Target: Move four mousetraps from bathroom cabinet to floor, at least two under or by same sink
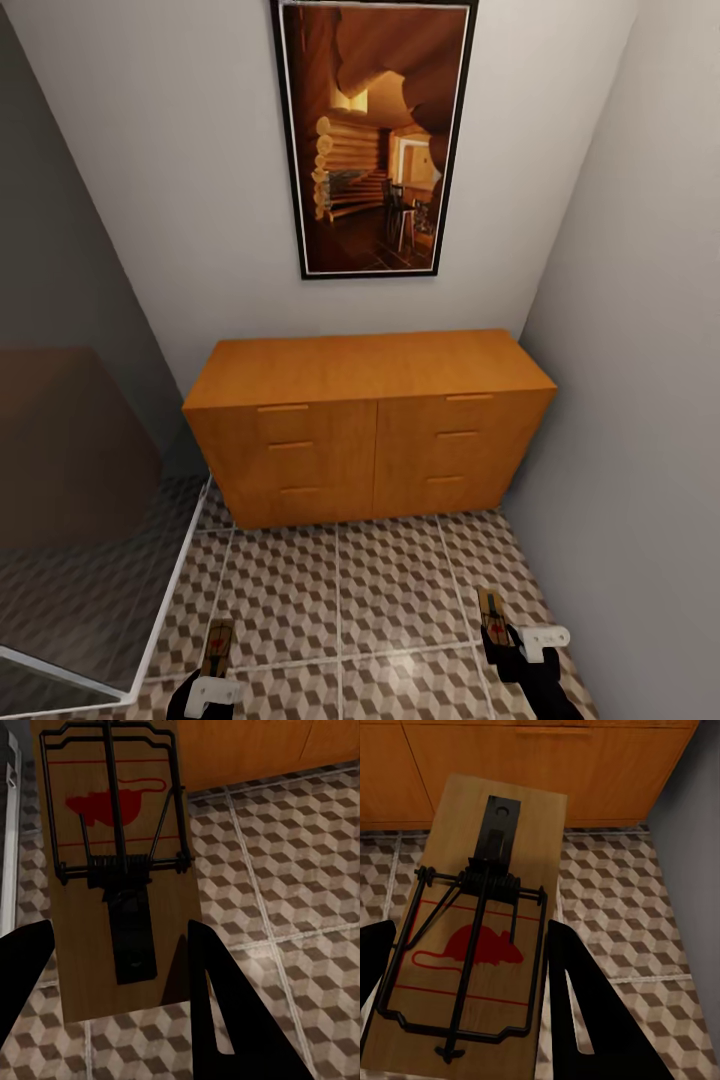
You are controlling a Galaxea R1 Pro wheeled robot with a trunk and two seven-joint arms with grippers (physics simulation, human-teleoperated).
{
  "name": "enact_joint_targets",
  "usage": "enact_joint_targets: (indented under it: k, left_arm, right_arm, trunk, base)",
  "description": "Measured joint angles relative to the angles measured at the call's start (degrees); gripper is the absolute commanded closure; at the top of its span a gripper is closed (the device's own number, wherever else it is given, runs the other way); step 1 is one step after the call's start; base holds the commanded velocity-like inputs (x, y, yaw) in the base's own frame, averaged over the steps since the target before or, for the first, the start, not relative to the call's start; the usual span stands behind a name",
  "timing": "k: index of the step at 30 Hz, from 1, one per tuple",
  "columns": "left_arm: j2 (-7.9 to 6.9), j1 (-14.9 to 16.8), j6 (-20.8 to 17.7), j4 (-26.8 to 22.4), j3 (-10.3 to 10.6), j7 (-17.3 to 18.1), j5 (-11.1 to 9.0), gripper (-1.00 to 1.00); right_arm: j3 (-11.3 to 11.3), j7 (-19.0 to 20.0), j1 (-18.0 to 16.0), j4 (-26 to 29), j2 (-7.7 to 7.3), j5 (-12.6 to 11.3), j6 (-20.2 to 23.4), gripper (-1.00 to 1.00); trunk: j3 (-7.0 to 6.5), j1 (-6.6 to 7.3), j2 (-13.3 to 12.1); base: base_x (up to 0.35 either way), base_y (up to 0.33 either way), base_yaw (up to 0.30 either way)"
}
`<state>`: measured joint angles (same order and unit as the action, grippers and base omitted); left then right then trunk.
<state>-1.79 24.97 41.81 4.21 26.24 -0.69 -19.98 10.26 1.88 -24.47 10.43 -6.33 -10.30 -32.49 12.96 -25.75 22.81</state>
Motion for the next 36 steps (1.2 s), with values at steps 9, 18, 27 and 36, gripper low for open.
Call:
enact_joint_targets:
  k: [9, 18, 27, 36]
  left_arm:
    - [0.0, 0.0, 0.0, 0.0, 0.0, 0.0, 0.01, 1.0]
    - [0.0, 0.0, 0.0, 0.0, 0.0, 0.0, -0.01, 1.0]
    - [0.0, 0.0, 0.0, 0.0, 0.0, 0.0, -0.01, 1.0]
    - [0.0, 0.0, 0.0, 0.0, 0.0, 0.0, -0.01, 1.0]
  right_arm:
    - [0.0, 0.01, 0.0, 0.0, 0.02, 0.0, 0.0, 1.0]
    - [0.0, 0.01, 0.0, 0.0, 0.03, -0.01, 0.0, 1.0]
    - [0.0, 0.01, 0.0, 0.0, 0.03, -0.01, 0.15, 1.0]
    - [0.0, 0.01, 0.0, -0.03, 0.03, -0.01, 0.15, 1.0]
  trunk:
    - [-0.81, 0.0, 0.0]
    - [-1.63, 0.0, 0.0]
    - [-2.44, 0.0, 0.0]
    - [-3.26, 0.0, -0.01]
  base:
    - [0.0, 0.0, 0.0]
    - [0.0, 0.0, 0.0]
    - [0.0, 0.0, 0.0]
    - [0.0, 0.0, 0.0]
